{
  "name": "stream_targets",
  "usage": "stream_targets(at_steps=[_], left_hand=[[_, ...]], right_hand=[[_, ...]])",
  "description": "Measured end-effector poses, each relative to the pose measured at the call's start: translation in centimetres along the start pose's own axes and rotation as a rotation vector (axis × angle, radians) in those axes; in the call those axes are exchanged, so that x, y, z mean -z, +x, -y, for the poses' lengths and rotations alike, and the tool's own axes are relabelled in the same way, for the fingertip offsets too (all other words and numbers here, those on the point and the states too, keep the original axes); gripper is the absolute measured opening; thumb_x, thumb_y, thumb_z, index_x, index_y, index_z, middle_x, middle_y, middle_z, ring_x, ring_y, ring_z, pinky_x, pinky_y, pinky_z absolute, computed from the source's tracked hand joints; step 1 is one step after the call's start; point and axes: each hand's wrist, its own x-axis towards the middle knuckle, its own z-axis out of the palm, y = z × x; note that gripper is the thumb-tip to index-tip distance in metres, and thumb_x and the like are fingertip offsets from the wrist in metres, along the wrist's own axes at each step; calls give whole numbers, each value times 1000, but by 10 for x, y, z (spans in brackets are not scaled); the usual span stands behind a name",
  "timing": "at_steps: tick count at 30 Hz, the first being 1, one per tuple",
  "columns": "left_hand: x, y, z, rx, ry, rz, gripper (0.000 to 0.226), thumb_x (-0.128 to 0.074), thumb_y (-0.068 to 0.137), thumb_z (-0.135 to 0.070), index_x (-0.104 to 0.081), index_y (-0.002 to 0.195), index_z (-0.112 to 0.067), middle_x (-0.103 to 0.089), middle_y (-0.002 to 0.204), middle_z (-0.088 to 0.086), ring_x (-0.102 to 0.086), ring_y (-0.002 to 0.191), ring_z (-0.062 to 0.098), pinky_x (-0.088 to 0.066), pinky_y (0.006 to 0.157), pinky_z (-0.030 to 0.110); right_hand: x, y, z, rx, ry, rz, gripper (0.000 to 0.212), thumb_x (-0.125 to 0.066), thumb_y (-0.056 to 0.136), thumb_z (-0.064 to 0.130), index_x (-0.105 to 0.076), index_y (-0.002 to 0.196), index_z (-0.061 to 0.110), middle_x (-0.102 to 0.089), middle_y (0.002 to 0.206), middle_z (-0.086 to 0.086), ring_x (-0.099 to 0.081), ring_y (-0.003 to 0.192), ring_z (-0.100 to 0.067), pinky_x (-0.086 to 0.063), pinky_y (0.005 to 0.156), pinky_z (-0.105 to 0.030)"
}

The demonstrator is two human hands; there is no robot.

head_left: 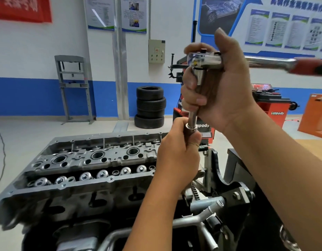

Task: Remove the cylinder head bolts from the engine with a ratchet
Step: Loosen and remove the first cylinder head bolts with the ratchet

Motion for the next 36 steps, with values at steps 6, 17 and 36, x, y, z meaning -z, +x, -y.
stream_targets(at_steps=[6,17,36], left_hand=[[-4,-2,-5,24,51,-32,22,-59,101,-17,-48,101,-36,-65,83,-10,-64,84,22,-56,79,52],[-4,-3,1,-57,37,8,17,-50,102,-25,-47,101,-42,-61,82,-13,-57,76,11,-49,67,41],[-5,-6,-2,-68,63,-50,12,-50,101,-28,-52,108,-37,-66,87,-11,-60,81,18,-54,72,49]], right_hand=[[1,-2,-3,-19,55,-101,54,-37,100,63,-56,82,16,-49,57,-3,-26,39,-16,-16,53,-30],[-4,-2,-7,-8,-19,-31,68,-22,97,76,-60,90,20,-38,52,0,-19,43,-13,-14,53,-28],[-3,-6,-30,194,-206,-142,45,-78,81,57,-47,64,28,-26,58,2,-15,48,-17,-19,43,-24]])
